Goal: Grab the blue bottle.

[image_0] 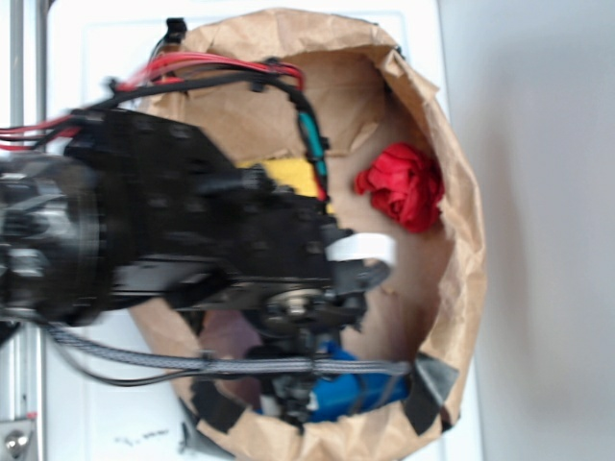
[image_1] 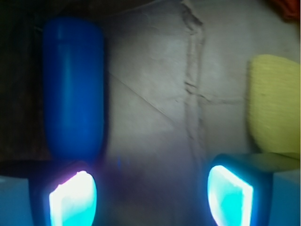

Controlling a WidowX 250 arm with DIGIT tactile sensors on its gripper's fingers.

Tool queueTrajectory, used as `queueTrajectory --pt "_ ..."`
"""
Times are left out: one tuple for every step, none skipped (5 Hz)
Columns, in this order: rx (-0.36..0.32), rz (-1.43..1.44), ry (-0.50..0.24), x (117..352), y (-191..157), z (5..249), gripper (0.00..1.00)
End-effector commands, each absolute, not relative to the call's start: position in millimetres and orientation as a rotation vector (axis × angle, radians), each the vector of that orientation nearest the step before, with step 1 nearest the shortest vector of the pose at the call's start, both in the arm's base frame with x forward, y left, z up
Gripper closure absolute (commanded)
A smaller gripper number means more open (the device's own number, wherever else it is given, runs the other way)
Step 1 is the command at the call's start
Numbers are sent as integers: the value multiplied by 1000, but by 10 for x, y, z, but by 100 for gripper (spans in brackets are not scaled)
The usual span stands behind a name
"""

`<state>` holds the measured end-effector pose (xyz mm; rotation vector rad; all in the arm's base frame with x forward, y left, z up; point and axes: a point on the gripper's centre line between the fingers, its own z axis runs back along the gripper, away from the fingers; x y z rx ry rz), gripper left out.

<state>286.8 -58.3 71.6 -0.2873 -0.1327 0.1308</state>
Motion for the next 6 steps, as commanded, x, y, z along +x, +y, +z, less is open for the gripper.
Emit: queueTrajectory --pt "-328 145 -135 3062 -717 882 0" --pt "-372 138 -107 3057 -724 948 0" --pt "-422 134 -93 3053 -676 1046 0" --pt "-485 146 -76 3090 -630 1094 0" --pt "-481 134 -96 3108 -668 1024 0" --pt "-452 129 -113 3073 -792 916 0"
